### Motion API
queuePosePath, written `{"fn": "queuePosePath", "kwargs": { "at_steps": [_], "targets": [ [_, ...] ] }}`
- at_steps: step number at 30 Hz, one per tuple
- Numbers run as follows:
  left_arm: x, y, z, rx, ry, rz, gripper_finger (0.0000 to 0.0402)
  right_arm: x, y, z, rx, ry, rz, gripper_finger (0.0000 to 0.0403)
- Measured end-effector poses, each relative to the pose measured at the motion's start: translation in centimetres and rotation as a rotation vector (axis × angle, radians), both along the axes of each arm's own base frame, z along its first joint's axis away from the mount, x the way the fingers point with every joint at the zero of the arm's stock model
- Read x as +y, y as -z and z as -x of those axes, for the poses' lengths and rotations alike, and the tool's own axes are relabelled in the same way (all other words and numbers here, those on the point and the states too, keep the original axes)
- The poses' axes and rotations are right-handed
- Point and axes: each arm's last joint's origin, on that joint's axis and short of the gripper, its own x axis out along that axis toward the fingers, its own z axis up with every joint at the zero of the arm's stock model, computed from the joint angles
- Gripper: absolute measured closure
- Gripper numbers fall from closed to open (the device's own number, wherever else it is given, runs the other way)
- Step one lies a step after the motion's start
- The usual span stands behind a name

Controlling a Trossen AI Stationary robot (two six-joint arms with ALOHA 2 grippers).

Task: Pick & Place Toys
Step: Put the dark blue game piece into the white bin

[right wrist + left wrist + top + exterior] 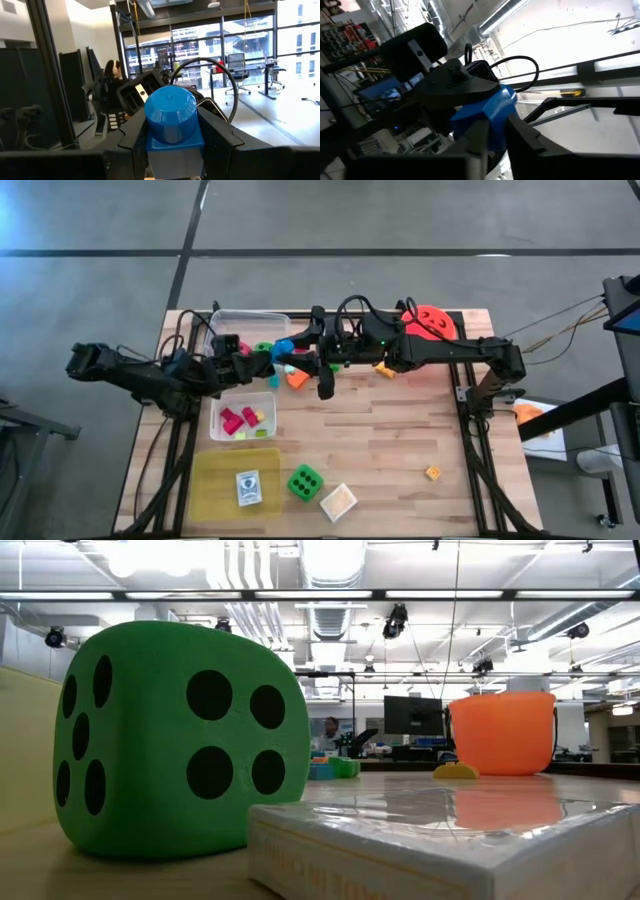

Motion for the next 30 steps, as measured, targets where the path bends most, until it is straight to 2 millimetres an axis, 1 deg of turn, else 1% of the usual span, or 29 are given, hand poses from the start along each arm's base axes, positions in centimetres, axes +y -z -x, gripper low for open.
{"fn": "queuePosePath", "kwargs": {
  "at_steps": [2, 3, 11, 13, 18, 21, 25, 30],
  "targets": [
    [0.00, 0.01, 0.00, 0.002, -0.010, -0.015, 0.0382, 0.01, -0.01, 0.00, -0.002, -0.003, 0.002, 0.0276],
    [0.02, 0.00, -0.01, 0.002, -0.014, -0.018, 0.0390, 0.01, -0.02, 0.00, -0.002, -0.004, 0.003, 0.0276],
    [0.03, -0.03, 0.02, -0.002, -0.015, -0.025, 0.0400, 0.04, -0.01, 0.00, -0.001, -0.013, 0.002, 0.0276],
    [0.02, -0.04, 0.03, -0.004, -0.015, -0.025, 0.0400, 0.04, 0.00, 0.01, 0.001, -0.014, 0.002, 0.0256],
    [0.04, -0.54, 0.38, -0.047, -0.009, -0.028, 0.0400, 0.13, 0.73, -0.26, 0.045, -0.010, -0.006, 0.0167],
    [0.05, -0.46, 0.30, -0.037, -0.013, -0.027, 0.0400, 0.13, 0.82, -0.33, 0.042, -0.011, -0.006, 0.0128],
    [0.04, -0.44, 0.30, -0.035, -0.012, -0.027, 0.0400, 0.17, 0.44, -0.11, 0.023, -0.013, -0.008, 0.0096],
    [0.09, -0.49, 0.40, -0.035, -0.017, -0.024, 0.0401, 0.16, 0.39, -0.03, 0.026, -0.015, -0.019, 0.0081]
  ]
}}
